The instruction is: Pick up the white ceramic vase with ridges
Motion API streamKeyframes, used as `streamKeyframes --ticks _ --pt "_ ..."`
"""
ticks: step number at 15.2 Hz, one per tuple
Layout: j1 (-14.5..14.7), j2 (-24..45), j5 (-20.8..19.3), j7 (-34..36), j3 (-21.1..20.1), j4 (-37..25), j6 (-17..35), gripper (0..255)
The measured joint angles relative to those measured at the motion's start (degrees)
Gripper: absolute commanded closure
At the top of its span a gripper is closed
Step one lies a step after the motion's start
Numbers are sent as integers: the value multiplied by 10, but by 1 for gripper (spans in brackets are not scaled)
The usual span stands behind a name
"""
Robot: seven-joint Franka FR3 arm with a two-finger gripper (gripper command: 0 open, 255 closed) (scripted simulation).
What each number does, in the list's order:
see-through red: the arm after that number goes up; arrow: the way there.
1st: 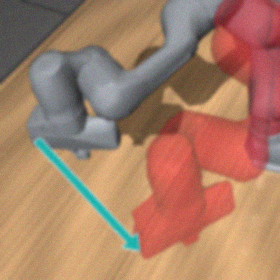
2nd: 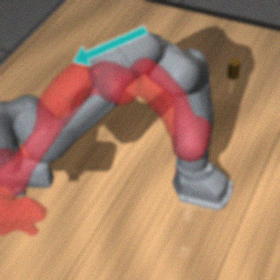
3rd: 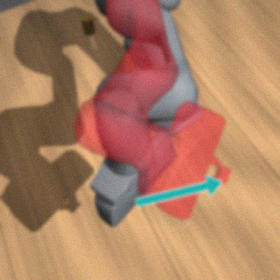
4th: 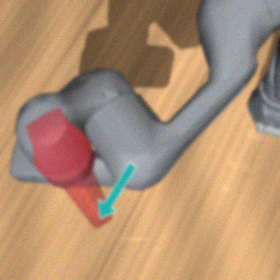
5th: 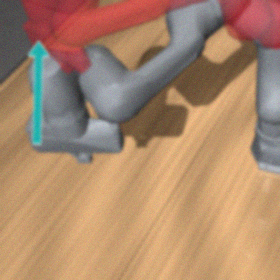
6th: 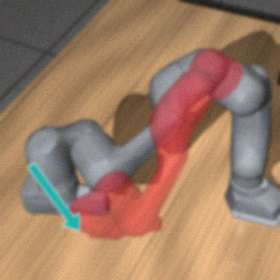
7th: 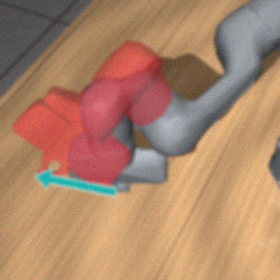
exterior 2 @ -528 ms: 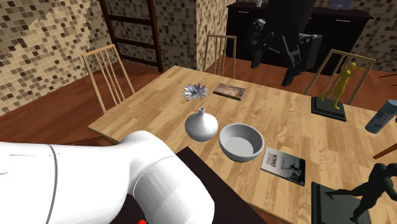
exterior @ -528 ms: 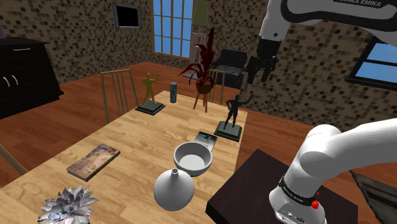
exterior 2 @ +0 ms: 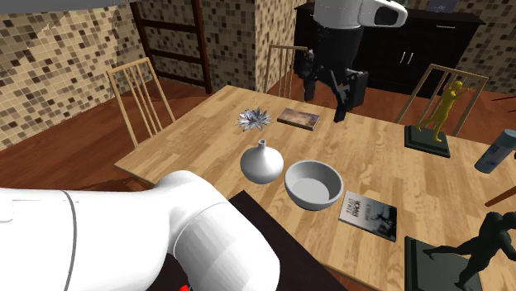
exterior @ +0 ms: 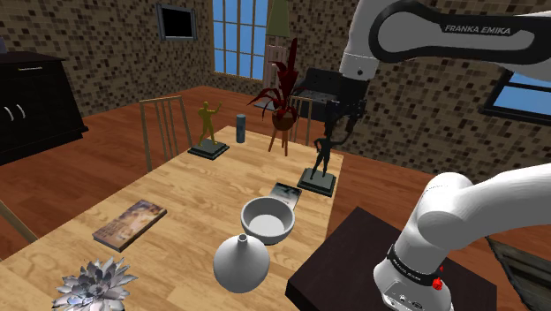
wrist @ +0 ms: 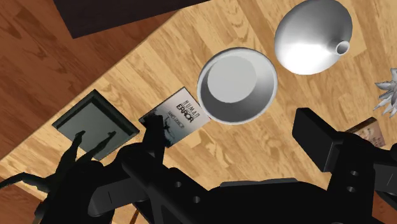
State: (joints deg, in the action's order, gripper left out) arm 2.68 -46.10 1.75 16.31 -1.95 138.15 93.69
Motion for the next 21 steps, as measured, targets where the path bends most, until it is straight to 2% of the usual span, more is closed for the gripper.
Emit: streamKeyframes --ticks 10,16,21 --pt "34 67 59 102 -102 83 159 0" --pt "48 154 81 170 -171 98 270 0" --pt "45 252 72 233 -228 83 358 0"
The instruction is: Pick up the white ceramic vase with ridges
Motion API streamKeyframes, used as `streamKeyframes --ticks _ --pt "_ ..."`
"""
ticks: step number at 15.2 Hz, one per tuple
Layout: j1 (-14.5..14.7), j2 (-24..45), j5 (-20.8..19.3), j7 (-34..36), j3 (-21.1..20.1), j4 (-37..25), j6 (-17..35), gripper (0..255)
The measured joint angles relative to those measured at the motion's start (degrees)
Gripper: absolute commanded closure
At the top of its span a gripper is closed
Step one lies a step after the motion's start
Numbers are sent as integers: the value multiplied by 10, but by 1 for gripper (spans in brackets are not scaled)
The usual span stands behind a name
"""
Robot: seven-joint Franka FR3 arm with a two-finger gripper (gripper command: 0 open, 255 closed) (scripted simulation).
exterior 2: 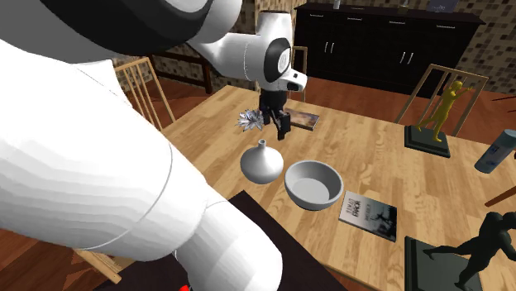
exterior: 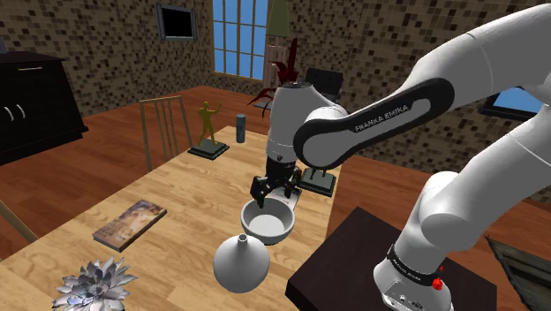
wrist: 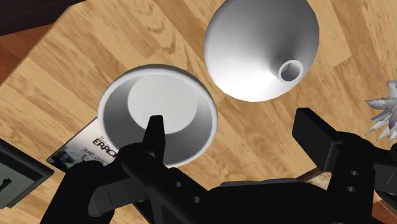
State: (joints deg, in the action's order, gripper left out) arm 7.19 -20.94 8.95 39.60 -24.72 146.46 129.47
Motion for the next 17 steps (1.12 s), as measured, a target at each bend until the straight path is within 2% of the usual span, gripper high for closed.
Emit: streamKeyframes --ticks 5,8,10,17 --pt "-12 111 -50 86 -55 -36 74 0" --pt "-15 188 -111 157 -81 -69 108 0" --pt "-15 227 -147 192 -84 -79 130 0" --pt "-6 287 -213 245 -73 -77 179 0"
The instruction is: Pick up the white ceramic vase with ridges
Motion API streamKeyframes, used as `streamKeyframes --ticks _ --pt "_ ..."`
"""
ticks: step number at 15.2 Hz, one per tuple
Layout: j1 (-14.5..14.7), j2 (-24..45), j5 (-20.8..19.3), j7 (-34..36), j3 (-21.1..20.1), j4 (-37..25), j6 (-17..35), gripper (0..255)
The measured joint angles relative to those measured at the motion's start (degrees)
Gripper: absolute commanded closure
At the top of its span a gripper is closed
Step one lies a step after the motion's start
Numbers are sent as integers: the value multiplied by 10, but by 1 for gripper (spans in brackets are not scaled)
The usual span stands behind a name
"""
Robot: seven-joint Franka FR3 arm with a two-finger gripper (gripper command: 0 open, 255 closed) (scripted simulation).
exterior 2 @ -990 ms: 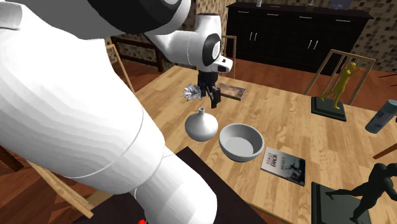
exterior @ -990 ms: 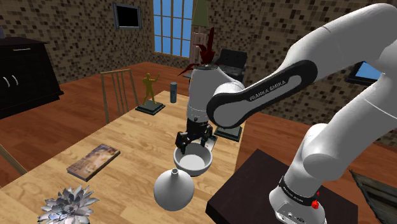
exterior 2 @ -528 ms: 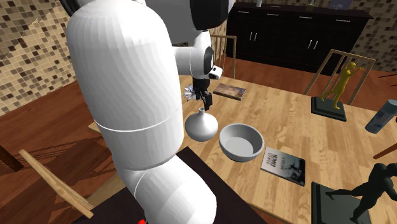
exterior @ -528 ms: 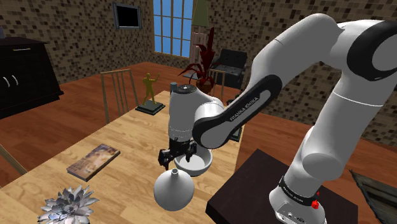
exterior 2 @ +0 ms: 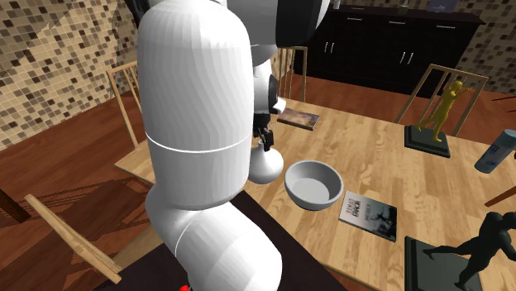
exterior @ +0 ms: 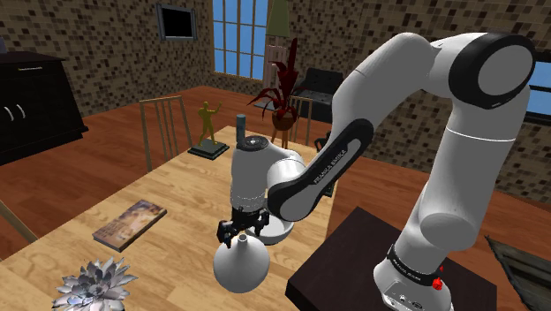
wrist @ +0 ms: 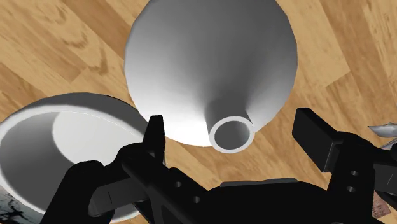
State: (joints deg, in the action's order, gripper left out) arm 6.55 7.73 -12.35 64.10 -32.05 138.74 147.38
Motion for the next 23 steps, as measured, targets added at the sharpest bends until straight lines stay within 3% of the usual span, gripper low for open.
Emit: streamKeyframes --ticks 1,11,23 --pt "1 3 -3 3 1 1 3 255" --pt "1 5 -7 5 2 1 6 255" --pt "-8 -78 84 -62 -16 -13 -75 255"
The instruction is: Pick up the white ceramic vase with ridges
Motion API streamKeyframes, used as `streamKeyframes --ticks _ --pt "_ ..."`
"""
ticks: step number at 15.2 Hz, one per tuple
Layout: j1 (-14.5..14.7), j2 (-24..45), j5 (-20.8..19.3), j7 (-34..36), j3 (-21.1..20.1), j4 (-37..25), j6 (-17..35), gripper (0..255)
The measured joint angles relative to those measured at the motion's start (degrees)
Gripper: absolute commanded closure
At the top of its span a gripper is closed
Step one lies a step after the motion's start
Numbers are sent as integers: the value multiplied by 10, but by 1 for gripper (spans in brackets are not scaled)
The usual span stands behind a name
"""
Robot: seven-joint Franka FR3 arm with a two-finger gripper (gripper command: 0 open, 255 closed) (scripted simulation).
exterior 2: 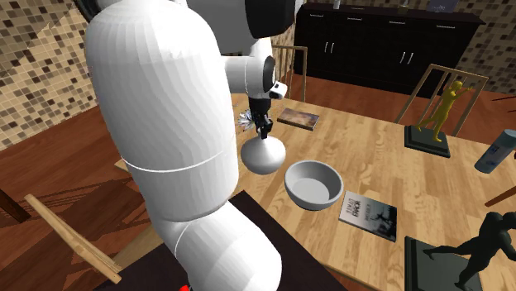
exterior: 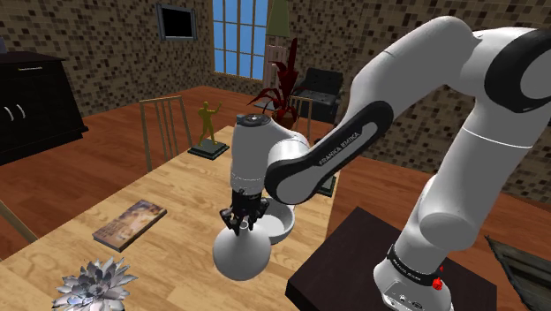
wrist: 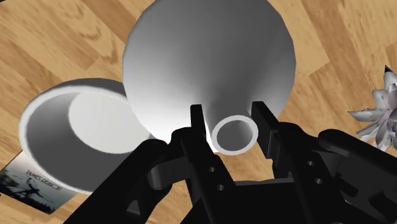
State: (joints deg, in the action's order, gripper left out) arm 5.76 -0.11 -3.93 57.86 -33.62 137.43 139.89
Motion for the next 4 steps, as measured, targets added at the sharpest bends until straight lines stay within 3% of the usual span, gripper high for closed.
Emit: streamKeyframes --ticks 4 --pt "1 -23 21 -16 0 -8 -27 255"
